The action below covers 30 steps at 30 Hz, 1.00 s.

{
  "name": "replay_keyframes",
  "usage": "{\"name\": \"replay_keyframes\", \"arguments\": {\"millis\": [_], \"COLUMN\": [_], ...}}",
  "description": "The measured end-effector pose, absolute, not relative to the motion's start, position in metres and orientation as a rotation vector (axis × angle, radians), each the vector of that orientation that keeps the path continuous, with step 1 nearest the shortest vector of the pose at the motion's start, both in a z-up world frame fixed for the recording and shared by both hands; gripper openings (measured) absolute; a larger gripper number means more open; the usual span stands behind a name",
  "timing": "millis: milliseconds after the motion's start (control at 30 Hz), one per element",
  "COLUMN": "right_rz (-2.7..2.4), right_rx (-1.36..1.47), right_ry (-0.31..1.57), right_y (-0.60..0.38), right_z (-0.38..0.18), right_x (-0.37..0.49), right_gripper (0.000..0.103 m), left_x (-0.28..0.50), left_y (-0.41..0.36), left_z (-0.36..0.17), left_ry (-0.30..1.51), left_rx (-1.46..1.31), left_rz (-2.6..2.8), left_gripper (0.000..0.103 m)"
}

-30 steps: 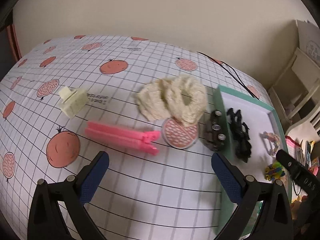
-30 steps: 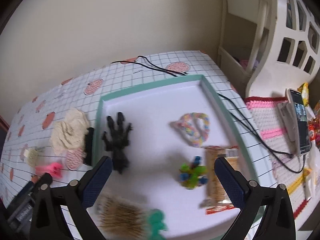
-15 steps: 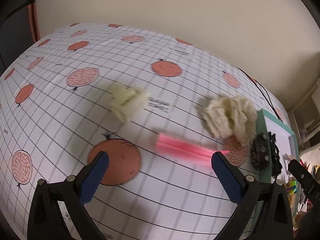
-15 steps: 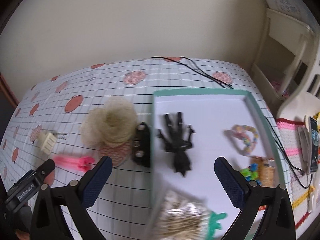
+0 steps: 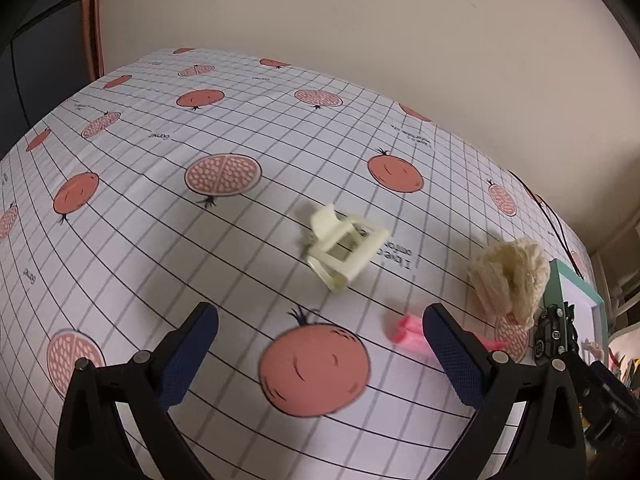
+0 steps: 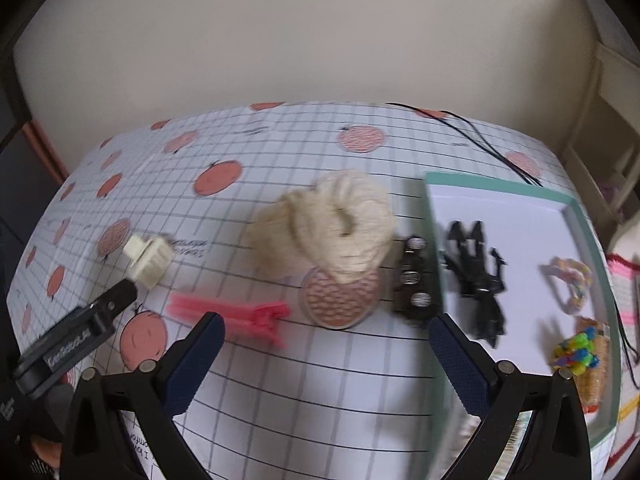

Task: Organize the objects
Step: 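Withdraw both tools from the tray toward the remaining items, then grasp the pink hair roller with the right tool while the left tool grasps the cream clip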

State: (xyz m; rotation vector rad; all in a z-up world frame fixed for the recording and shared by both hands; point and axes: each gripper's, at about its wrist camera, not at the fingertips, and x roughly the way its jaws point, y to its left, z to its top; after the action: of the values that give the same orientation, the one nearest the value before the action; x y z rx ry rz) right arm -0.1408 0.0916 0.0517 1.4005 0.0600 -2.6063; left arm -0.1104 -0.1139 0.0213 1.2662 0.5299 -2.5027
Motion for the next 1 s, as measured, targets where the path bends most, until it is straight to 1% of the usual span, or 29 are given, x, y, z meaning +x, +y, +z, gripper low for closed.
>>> {"name": "replay_keyframes", "arguments": {"millis": [133,300,433,600,700,1000], "right_rz": [-2.579,-2.510,-2.444,-2.407,-2.398,-2.456], "right_rx": [1.385,1.314,1.315,1.321,1.325,1.359], "right_ry": [0.175,0.394,0.451,0.561,0.568,0.427], "right_y": [0.073,0.046,0.035,0.025,0.023,0.024], "right_z": [0.047,0.041,0.029,0.010,0.003,-0.003], "right_x": [-0.141,-0.143,-0.148,-0.152,-0.158,-0.183], "right_gripper": [0.103,0.103,0.103,0.103,0.103,0.103], "left_x": [-0.111,-0.114,-0.119,-0.131,-0.138,-0.151], "left_y": [-0.127,-0.143,-0.147,-0.144,-0.145,-0.155], "left_z": [0.018,0.014,0.009,0.008,0.006,-0.002], "left_ry": [0.520,0.564,0.608,0.604,0.589,0.656], "left_rx": [1.265,1.258,1.276,1.294,1.305,1.297], "left_rz": [-2.492,-2.454,-2.455,-2.490,-2.490,-2.465], "left_gripper": [0.102,0.102,0.102,0.102,0.102,0.102]}}
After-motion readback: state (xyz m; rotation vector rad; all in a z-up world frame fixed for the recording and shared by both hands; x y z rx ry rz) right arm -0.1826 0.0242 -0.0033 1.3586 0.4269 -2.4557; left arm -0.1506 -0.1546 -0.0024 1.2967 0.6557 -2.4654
